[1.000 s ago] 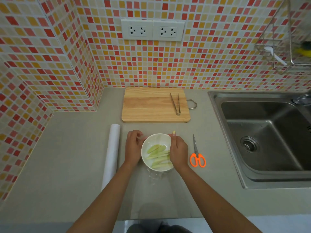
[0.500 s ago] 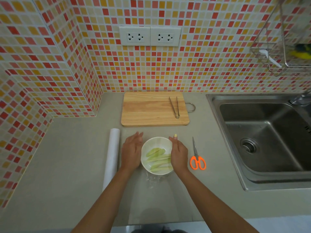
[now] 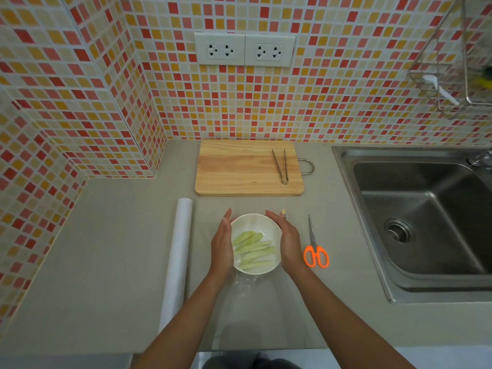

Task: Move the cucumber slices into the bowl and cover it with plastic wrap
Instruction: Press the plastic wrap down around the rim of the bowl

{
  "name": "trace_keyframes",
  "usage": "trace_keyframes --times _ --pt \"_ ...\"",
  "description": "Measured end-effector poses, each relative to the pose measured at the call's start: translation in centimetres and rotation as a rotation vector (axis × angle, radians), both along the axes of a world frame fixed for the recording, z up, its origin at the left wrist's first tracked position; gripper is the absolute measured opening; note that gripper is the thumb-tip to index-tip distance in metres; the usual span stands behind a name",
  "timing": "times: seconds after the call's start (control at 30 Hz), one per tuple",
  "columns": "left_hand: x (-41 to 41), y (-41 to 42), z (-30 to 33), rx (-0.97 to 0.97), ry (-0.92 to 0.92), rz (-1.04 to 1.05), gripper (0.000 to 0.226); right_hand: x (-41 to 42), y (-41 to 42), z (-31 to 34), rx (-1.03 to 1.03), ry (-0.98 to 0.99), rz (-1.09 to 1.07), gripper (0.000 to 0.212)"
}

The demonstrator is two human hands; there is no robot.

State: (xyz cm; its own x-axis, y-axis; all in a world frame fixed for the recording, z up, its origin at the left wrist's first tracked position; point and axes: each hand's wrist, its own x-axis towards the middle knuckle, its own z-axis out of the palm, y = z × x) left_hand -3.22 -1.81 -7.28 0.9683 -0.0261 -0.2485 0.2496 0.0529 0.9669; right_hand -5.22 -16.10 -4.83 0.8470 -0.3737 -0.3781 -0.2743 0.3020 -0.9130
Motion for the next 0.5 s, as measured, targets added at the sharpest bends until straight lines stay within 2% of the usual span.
trace_keyframes --times 0.13,0.23,0.37,0.43,0.5 --pt "0.3 -0.1 -0.1 -0.054 0.041 -0.012 0.035 -0.1 -0.2 0.4 0.238 0.054 0.033 0.053" --pt "0.6 0.2 -0.3 -0.009 0.013 -0.042 0.035 -0.5 -0.2 0.5 0.338 0.037 0.064 0.062" --pt "0.9 0.7 -0.4 0.169 -0.104 -0.127 0.046 -0.8 -0.2 0.9 0.191 0.016 0.111 0.060" --pt "0.6 1.0 0.1 0.270 -0.256 -0.095 0.052 -0.7 -0.5 1.0 0.045 -0.008 0.080 0.055" --pt "0.2 1.2 0.5 0.291 -0.413 -0.071 0.057 -0.8 -0.8 1.2 -0.076 -0.088 0.062 0.051"
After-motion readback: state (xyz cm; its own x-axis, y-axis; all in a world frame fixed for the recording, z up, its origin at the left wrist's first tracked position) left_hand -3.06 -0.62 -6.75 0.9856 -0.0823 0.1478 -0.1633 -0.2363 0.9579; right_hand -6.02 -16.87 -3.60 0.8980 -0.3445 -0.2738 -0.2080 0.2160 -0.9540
